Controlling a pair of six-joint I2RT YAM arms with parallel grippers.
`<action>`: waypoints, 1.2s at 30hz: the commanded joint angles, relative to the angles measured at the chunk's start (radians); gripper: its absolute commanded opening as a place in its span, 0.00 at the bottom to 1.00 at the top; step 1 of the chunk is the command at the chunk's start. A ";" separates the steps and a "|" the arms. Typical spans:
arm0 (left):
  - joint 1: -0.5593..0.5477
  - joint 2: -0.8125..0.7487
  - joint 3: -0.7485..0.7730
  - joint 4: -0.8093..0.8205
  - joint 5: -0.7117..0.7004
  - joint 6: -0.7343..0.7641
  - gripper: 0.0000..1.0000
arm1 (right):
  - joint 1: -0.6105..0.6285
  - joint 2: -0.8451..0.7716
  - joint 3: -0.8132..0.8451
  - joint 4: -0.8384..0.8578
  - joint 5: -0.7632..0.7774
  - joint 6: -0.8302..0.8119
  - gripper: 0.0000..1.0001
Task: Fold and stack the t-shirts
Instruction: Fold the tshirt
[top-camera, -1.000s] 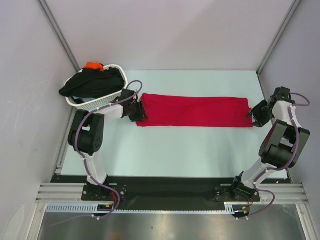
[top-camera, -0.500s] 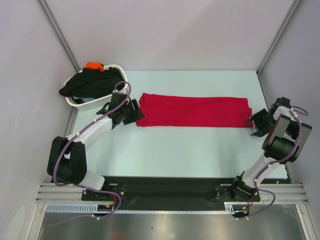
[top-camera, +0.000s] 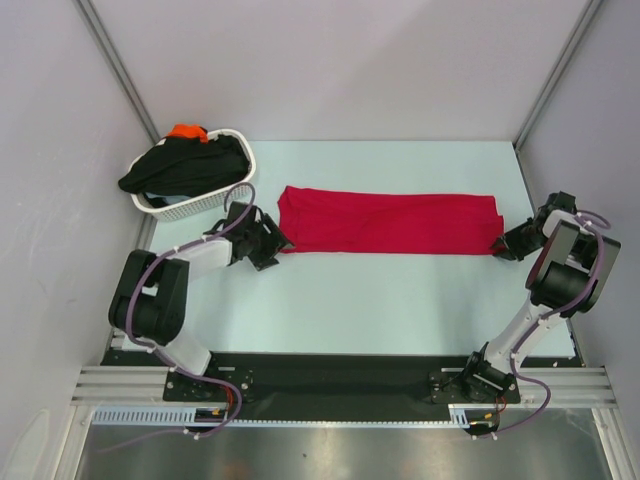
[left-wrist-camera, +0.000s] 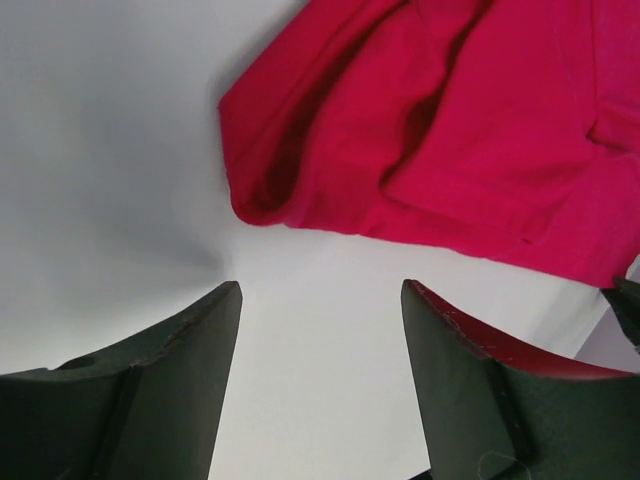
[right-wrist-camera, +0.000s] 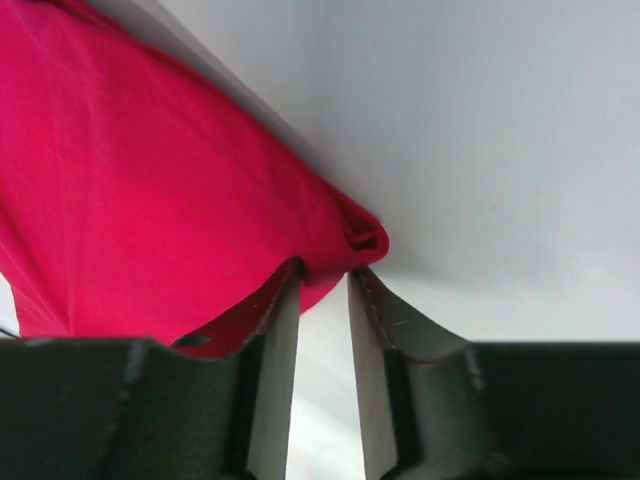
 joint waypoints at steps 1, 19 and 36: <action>0.010 0.045 0.008 0.079 -0.011 -0.089 0.71 | 0.012 0.049 0.036 0.016 0.021 -0.003 0.30; 0.011 0.388 0.402 0.007 -0.189 0.167 0.08 | 0.035 -0.110 -0.171 -0.075 0.133 -0.008 0.00; -0.047 0.859 1.215 0.053 -0.252 0.335 0.00 | 0.438 -0.466 -0.448 -0.196 0.145 0.260 0.00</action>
